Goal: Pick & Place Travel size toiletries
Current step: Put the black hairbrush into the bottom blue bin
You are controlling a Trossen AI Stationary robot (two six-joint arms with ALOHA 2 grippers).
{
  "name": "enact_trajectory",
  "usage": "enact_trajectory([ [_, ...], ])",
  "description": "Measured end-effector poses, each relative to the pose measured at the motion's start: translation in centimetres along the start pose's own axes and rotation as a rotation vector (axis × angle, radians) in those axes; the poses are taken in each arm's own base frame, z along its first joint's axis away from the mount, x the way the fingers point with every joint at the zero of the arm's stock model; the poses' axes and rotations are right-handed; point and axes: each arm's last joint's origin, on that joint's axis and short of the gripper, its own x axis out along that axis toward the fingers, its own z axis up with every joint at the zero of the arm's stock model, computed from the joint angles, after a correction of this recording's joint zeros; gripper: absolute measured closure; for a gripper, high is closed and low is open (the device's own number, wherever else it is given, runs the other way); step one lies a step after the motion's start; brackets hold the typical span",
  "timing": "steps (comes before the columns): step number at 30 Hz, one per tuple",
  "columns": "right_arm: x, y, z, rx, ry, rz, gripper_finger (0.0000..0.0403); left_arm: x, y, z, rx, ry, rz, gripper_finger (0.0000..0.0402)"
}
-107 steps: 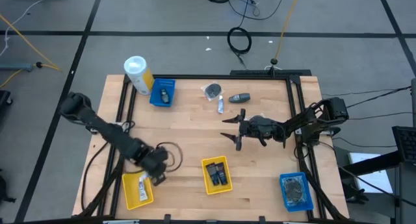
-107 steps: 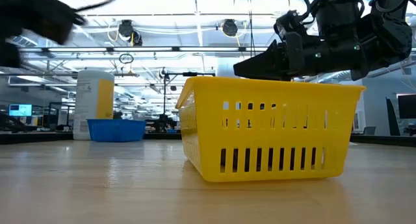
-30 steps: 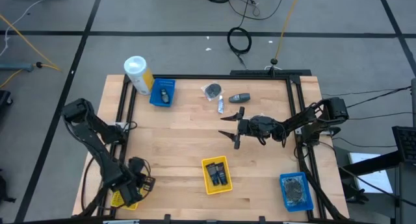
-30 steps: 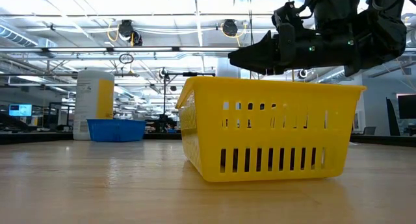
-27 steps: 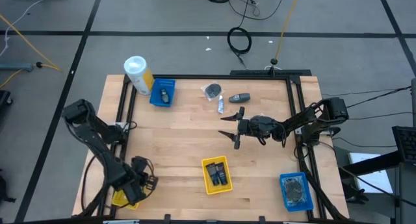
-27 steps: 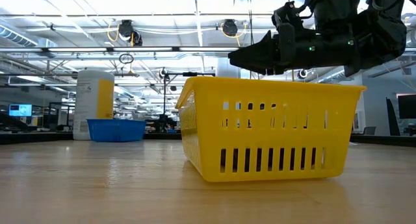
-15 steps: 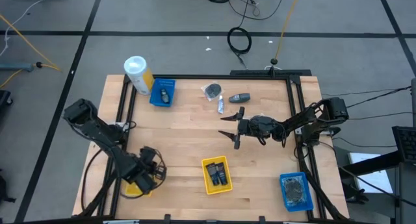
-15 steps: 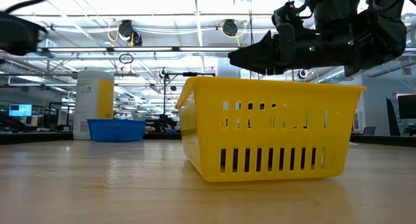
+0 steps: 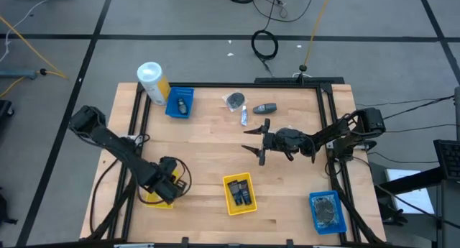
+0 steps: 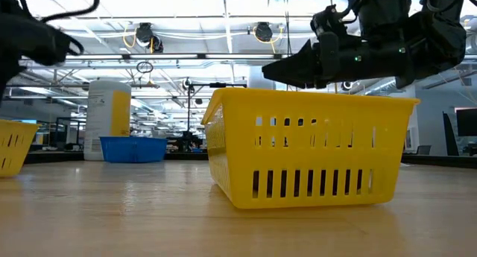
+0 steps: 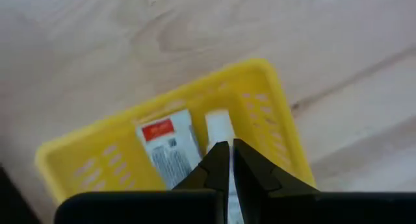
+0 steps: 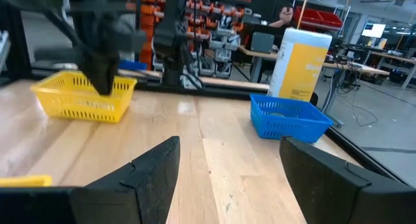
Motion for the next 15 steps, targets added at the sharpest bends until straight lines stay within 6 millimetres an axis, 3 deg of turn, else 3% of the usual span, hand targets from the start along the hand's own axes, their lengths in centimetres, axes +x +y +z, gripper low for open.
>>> enact_trajectory([
  [3,0.0,0.0,-0.2,-0.045,0.026,-0.005,0.0147,-1.2,-0.1,0.2,0.014,-0.104,-0.084,0.0383],
  [9,-1.1,-1.0,0.7,-0.143,0.183,-0.196,0.0147,-1.7,-1.7,0.8,0.152,-0.599,-0.295,0.0382],
  [12,-2.2,-1.8,0.8,-0.138,0.317,-0.232,0.0147,-0.7,-3.0,2.6,0.211,-0.695,-0.299,0.0382],
  [15,-3.1,-2.5,0.7,-0.089,0.401,-0.216,0.0147,0.0,-3.9,5.9,0.240,-0.760,-0.288,0.0382],
])
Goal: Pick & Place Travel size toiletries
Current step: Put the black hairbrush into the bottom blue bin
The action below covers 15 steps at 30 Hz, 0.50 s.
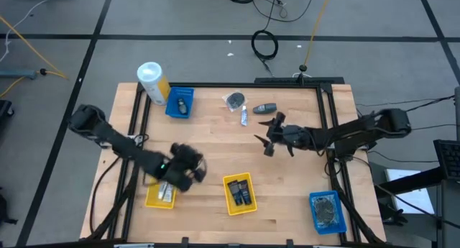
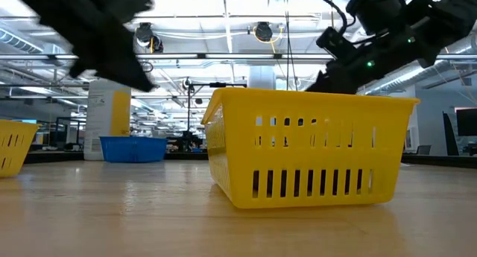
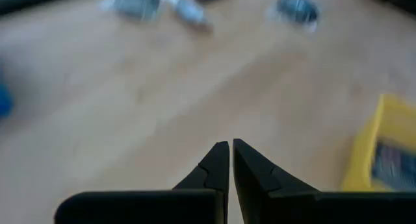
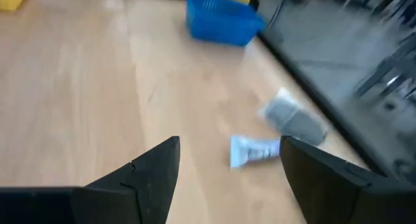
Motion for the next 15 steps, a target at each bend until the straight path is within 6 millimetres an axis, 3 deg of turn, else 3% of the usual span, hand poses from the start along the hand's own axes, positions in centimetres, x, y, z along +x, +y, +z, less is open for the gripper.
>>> enact_trajectory([
  [8,-0.7,-0.3,-2.8,0.059,0.076,0.079,0.0147,6.9,2.6,7.7,0.148,-0.158,-0.039,0.0382],
  [12,-1.2,-0.2,-4.2,0.140,0.095,0.084,0.0147,10.1,4.4,9.7,0.242,-0.221,-0.017,0.0382],
  [15,-1.6,0.3,-4.6,0.212,0.091,0.130,0.0147,12.9,6.1,10.4,0.216,-0.250,0.027,0.0382],
])
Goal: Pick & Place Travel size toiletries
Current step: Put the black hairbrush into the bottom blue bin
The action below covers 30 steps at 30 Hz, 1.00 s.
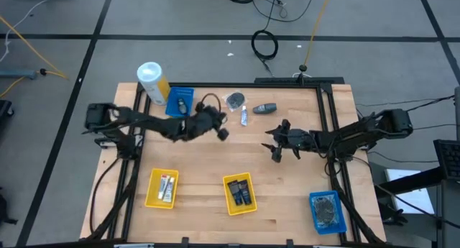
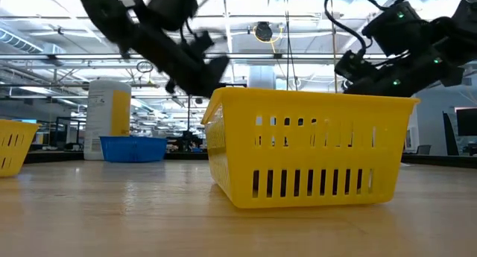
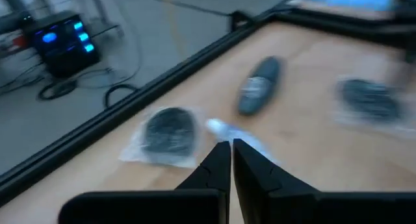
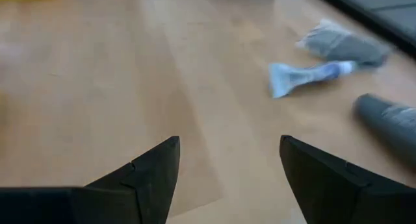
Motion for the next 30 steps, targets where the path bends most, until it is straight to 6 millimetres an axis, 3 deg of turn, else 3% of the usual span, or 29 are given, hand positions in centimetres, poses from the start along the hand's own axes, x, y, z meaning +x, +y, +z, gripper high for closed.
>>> enact_trajectory([
  [5,-0.7,2.1,0.3,0.092,-0.061,0.167,0.0147,4.8,3.0,-1.4,-0.048,0.055,0.027,0.0347],
  [11,-2.0,5.0,0.7,0.091,-0.138,0.311,0.0147,10.5,5.9,-1.3,-0.117,0.254,0.018,0.0245],
  [15,-2.7,6.1,0.4,0.109,-0.147,0.296,0.0147,13.1,6.4,-0.9,-0.121,0.358,0.032,0.0192],
  [20,-3.3,6.9,0.1,0.113,-0.157,0.254,0.0147,13.9,5.7,0.9,-0.077,0.358,0.051,0.0173],
  [30,-3.7,7.6,-0.1,0.122,-0.152,0.278,0.0147,13.7,6.7,-0.3,-0.082,0.515,-0.035,0.0172],
])
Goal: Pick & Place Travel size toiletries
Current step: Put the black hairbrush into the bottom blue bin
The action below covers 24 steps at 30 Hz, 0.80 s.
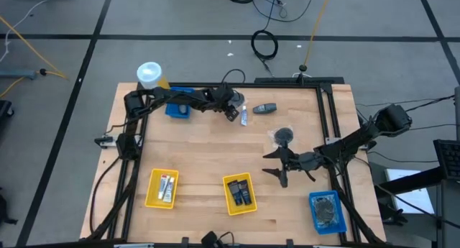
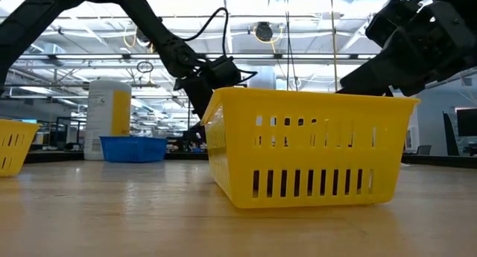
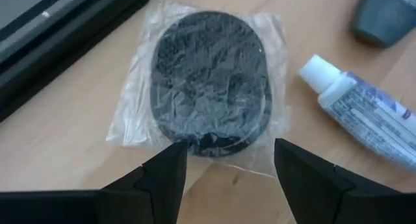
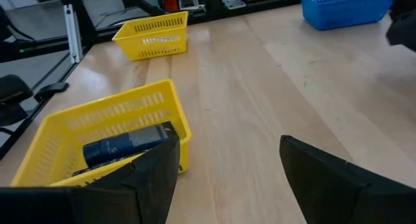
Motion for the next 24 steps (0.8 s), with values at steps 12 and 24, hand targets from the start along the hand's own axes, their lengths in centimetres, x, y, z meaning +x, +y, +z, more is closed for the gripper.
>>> enact_trajectory([
  [12,0.0,0.0,0.0,-0.003,-0.002,-0.002,0.0147,0.6,-1.2,-1.2,0.215,0.033,0.115,0.0185],
  [24,0.0,0.0,0.0,-0.010,-0.003,-0.002,0.0147,0.9,0.2,-1.0,0.289,0.057,0.152,0.0348],
])
